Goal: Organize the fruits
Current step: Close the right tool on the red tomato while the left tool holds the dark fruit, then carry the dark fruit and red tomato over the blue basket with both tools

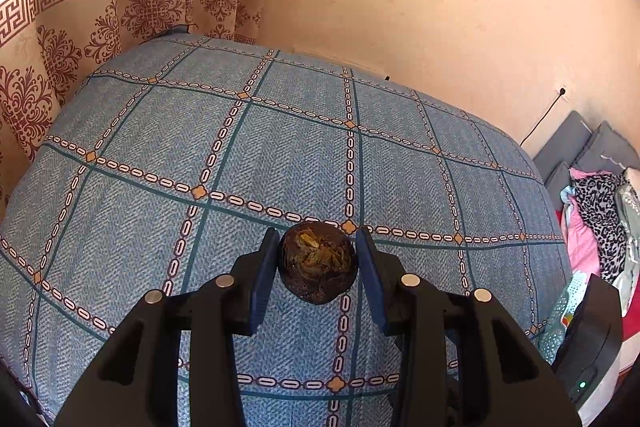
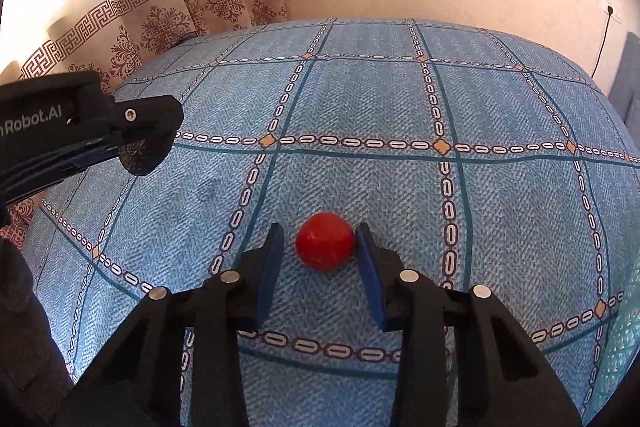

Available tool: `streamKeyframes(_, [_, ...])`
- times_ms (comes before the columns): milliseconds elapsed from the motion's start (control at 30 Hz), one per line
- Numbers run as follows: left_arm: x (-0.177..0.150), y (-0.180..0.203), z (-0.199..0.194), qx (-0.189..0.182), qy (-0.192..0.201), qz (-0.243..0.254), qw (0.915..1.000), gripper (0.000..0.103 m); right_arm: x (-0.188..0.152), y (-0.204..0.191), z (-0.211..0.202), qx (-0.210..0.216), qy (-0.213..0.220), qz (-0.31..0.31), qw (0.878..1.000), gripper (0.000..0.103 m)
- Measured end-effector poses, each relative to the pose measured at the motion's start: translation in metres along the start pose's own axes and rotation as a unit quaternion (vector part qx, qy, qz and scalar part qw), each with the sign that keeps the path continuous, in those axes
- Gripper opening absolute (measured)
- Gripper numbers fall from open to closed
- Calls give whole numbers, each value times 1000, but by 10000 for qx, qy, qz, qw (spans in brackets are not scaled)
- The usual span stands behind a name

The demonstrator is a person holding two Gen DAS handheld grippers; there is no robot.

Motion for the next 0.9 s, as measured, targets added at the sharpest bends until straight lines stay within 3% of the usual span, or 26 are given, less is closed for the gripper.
streamKeyframes(33, [0, 0, 0, -6, -3, 8, 10000, 40, -1, 1, -1, -2, -7, 6, 10000, 29])
streamKeyframes(567, [4, 19, -17, -198, 178, 188, 9995, 40, 7, 8, -60, -38, 393, 181, 9991, 28])
streamKeyframes(900, [9, 46, -44, -80, 666, 754, 9949, 40, 15, 26, -104, -243, 789, 207, 9964, 29])
Point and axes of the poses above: each gripper's, at about its wrist camera, not at the fingertips, and z roughly the way its jaws point, y to its right, x to its top, the point moved 10 cm from there along z, roughly the way its jaws point, and after that the axes turned 7 degrees about y, right-handed, at the moved point
